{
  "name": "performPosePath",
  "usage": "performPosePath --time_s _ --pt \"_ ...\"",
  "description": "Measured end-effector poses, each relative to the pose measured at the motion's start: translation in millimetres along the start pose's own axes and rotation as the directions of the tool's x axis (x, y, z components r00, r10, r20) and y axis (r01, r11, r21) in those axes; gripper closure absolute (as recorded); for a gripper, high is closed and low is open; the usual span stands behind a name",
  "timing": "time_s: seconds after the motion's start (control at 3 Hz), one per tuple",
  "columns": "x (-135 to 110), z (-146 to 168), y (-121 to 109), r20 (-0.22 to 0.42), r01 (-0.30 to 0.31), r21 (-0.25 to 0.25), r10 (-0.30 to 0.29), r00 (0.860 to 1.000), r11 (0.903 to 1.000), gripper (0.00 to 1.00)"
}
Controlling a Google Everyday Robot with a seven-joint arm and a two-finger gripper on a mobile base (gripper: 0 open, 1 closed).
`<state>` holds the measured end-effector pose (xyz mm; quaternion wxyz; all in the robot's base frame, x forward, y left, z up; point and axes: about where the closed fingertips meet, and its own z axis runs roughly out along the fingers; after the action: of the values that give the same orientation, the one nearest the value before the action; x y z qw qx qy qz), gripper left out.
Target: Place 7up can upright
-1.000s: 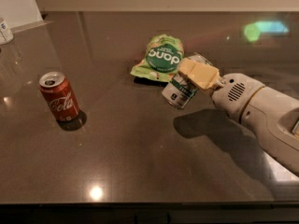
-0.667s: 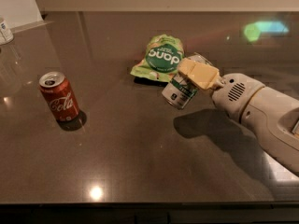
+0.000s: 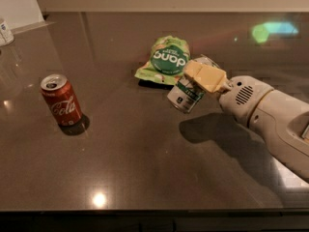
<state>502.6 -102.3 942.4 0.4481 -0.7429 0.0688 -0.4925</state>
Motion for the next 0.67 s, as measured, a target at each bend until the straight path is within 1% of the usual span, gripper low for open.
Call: performPosePath --time_s 0.33,0.67 --pt "0.0 0.0 0.0 0.0 0.0 0.0 0.0 1.0 1.0 1.0" --pt "1.4 4.6 -3.4 0.015 0.026 0.01 -0.027 1.0 0.9996 1.0"
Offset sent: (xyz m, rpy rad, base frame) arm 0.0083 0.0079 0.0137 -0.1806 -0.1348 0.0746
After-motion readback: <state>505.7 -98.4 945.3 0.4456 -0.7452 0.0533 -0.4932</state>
